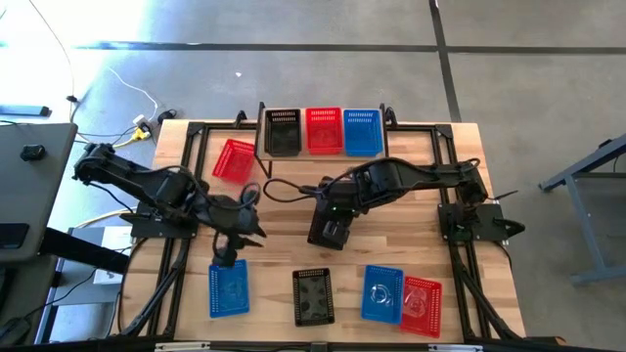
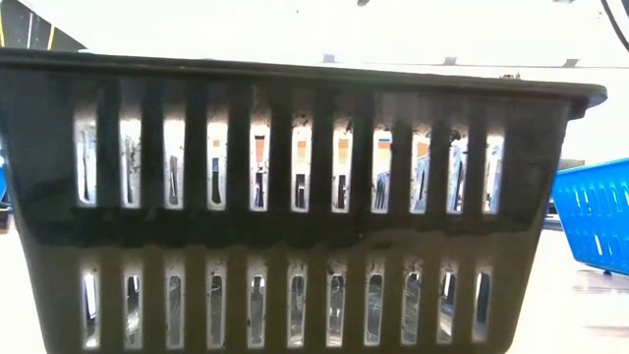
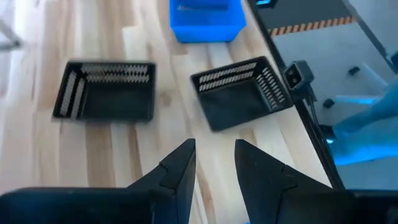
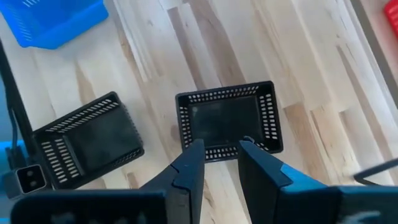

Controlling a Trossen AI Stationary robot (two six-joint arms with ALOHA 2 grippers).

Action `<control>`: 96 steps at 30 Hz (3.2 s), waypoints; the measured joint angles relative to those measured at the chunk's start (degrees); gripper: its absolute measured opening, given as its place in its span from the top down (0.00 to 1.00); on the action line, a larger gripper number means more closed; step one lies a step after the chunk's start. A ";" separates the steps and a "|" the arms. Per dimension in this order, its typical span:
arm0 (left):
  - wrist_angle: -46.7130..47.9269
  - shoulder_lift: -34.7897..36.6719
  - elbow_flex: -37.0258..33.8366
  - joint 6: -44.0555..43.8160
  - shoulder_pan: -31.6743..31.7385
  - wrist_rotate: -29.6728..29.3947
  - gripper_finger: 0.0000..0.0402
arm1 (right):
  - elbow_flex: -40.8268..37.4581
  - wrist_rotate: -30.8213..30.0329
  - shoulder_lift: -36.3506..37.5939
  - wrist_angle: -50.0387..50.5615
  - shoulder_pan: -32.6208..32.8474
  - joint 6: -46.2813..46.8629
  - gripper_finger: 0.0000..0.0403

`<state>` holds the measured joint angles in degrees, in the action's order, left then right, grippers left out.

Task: Stack baskets on shelf by color
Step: Stack the bottom black bin on top of the black bin on the shelf

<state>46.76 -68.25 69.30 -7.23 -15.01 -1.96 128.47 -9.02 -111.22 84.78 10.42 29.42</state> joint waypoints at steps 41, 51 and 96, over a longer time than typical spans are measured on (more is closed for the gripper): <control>25.37 -8.19 0.02 -24.30 -3.21 -6.86 0.75 | -17.57 5.00 0.01 -30.31 15.17 -7.22 0.78; 26.50 -8.19 0.02 -26.49 -3.21 -7.81 0.75 | -24.30 6.54 0.04 -37.66 17.64 -11.21 0.64; 26.32 -8.24 0.02 -29.23 -3.19 -10.69 0.75 | -41.36 6.90 -8.27 -70.34 26.36 -10.78 0.65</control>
<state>73.08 -76.49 69.32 -36.47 -18.20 -12.64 87.11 -2.12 -119.49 14.43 36.77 18.64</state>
